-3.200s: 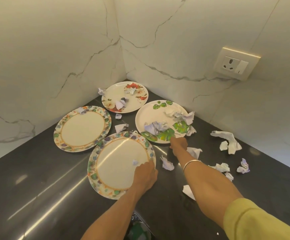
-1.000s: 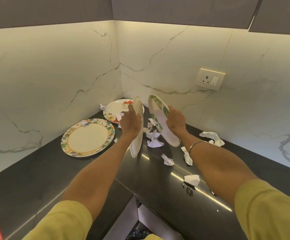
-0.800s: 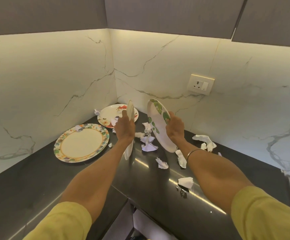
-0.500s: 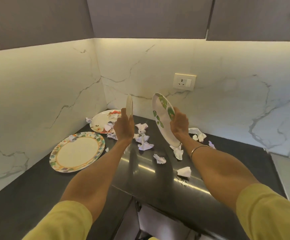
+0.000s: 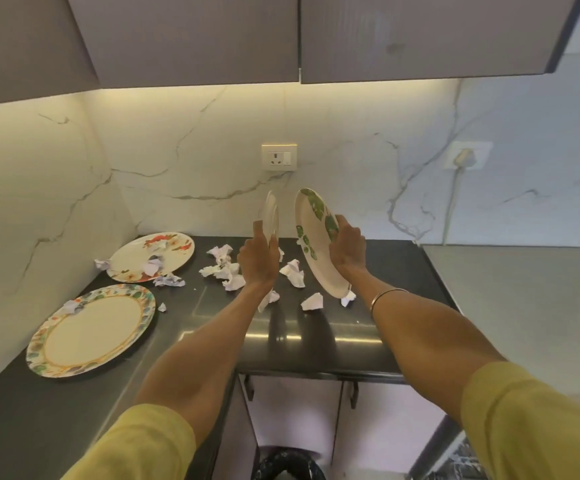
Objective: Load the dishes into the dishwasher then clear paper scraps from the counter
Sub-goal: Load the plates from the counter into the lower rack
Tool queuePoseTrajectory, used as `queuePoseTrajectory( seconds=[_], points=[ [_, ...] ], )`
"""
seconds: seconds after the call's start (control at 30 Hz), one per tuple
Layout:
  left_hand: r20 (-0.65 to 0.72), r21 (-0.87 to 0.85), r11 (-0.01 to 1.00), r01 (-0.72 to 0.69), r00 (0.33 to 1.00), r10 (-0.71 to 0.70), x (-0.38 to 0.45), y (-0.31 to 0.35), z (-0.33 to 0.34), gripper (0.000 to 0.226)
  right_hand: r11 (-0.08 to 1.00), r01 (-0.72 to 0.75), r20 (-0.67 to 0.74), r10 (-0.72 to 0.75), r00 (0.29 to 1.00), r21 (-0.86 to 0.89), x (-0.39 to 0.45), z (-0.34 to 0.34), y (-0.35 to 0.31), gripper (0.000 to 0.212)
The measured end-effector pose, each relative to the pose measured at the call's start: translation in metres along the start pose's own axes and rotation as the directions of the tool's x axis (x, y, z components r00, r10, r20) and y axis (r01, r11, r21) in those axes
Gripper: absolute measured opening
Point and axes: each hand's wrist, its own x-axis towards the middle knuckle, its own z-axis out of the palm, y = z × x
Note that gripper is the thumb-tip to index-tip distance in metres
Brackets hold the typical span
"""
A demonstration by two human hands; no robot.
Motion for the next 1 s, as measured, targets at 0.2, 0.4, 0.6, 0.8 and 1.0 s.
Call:
queuePoseTrajectory(
  seconds=[0.2, 0.4, 0.6, 0.8, 1.0],
  points=[
    [0.07, 0.01, 0.996, -0.088, 0.994, 0.087, -0.043, 0.052, 0.009, 0.038, 0.991, -0.108, -0.079, 0.102, 0.992, -0.076, -0.031, -0.064, 0.038, 0.029],
    [0.071, -0.016, 0.988, -0.156, 0.985, 0.157, -0.089, 0.1, 0.023, 0.041, 0.976, -0.189, -0.145, 0.172, 0.974, -0.11, -0.067, -0.122, 0.089, 0.033],
    [0.131, -0.026, 0.987, -0.157, 0.979, 0.159, -0.158, 0.145, 0.02, 0.039, 0.967, -0.243, -0.137, 0.232, 0.963, -0.076, -0.133, -0.202, 0.113, 0.035],
    [0.187, -0.062, 0.982, -0.179, 0.964, 0.188, -0.243, 0.176, 0.003, 0.04, 0.944, -0.312, -0.136, 0.298, 0.945, -0.103, -0.209, -0.256, 0.13, 0.034],
    [0.288, -0.055, 0.98, -0.189, 0.937, 0.197, -0.314, 0.198, -0.018, 0.038, 0.914, -0.381, -0.129, 0.365, 0.922, -0.142, -0.276, -0.287, 0.14, 0.038]
  ],
)
